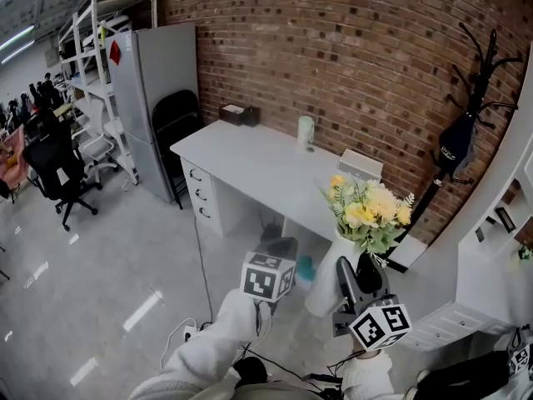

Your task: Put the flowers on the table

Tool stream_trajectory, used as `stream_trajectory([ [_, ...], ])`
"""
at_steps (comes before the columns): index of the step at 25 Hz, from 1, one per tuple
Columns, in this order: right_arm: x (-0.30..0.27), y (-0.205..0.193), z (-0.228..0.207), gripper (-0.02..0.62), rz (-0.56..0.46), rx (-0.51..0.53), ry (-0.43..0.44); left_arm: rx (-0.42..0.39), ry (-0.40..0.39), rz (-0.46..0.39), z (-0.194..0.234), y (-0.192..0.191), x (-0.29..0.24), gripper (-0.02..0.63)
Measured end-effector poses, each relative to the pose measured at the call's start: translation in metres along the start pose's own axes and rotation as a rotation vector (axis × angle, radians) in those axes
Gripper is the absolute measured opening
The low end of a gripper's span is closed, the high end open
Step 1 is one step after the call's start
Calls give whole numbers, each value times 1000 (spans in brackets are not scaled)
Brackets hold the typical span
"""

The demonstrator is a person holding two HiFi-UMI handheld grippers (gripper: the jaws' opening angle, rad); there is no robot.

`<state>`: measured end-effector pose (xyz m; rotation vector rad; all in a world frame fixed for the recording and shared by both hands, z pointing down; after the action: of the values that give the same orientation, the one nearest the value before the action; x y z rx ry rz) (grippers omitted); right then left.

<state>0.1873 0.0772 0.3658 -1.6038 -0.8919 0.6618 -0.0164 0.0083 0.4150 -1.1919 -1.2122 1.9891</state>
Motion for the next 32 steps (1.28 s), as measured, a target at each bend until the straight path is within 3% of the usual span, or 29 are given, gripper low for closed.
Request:
stream_trajectory([
  [13, -71, 1, -45, 252, -20, 3, -59, -31, -63, 14, 43, 37, -78, 6],
  [32, -262, 8, -112, 252, -78, -6, -182, -80, -143, 19, 186, 140, -216, 6],
])
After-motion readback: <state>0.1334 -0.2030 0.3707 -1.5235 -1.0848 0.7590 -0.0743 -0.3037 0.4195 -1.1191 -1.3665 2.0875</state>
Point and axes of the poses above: the fingertips, and each gripper's own axes: x backward along the fingers, z to its left, y out of its top, the point moved 8 cm from there along x, backward along the fingers, and after that the axes turned 8 degrees about z, right-handed, at the moved point
